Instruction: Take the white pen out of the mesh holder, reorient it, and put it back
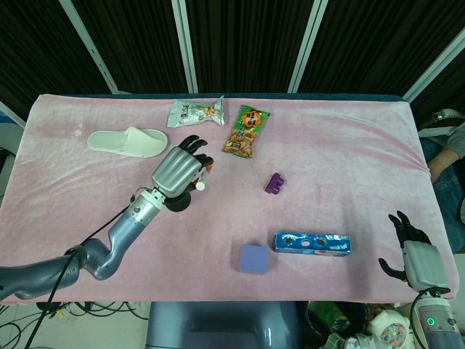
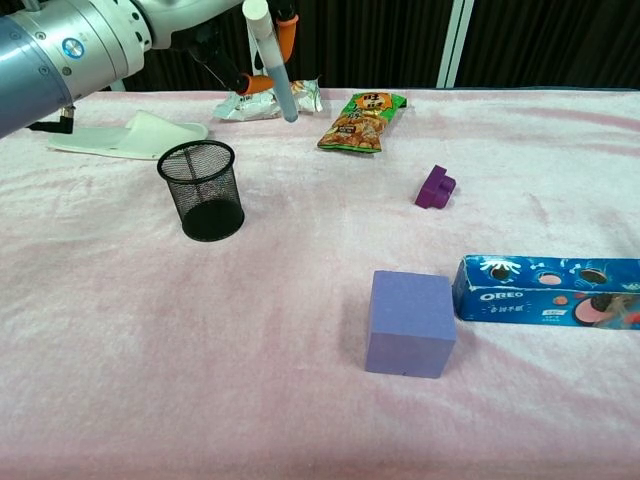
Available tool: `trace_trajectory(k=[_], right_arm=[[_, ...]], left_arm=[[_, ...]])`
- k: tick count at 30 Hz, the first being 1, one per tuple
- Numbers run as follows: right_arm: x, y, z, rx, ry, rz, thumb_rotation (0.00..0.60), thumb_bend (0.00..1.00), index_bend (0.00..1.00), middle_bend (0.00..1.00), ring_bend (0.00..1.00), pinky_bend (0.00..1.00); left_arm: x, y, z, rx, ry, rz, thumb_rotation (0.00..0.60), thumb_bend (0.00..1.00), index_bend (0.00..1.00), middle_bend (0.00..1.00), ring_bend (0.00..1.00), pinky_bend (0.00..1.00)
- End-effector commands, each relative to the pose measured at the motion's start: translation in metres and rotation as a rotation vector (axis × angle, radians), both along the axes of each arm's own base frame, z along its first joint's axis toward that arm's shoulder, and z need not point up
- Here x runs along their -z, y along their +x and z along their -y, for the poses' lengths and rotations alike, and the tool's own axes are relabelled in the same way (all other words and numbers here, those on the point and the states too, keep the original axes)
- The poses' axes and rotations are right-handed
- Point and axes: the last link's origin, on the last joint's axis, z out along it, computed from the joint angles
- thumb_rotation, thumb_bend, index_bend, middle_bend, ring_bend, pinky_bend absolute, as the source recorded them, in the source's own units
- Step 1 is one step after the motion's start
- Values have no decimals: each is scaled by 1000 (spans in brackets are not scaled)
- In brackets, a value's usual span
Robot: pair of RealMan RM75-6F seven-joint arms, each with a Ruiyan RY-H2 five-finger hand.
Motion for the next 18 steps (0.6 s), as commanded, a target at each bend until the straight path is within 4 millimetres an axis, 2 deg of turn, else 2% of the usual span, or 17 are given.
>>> trace_trajectory(k=[1, 8, 18], right_arm=[[0, 0, 0, 0, -1, 0, 600, 186, 0, 0, 158, 169], [0, 0, 0, 0, -1, -2, 600, 186, 0, 0, 158, 169], [0, 0, 0, -1, 0, -3, 600, 186, 0, 0, 158, 169]], left_arm=[[2, 3, 3, -80, -91, 126, 600, 422, 639, 603, 195, 188], [-10, 10, 11, -341, -410, 463, 600, 422, 642, 607, 195, 188], [-39, 24, 22, -516, -738, 827, 600, 422, 643, 611, 196, 188]])
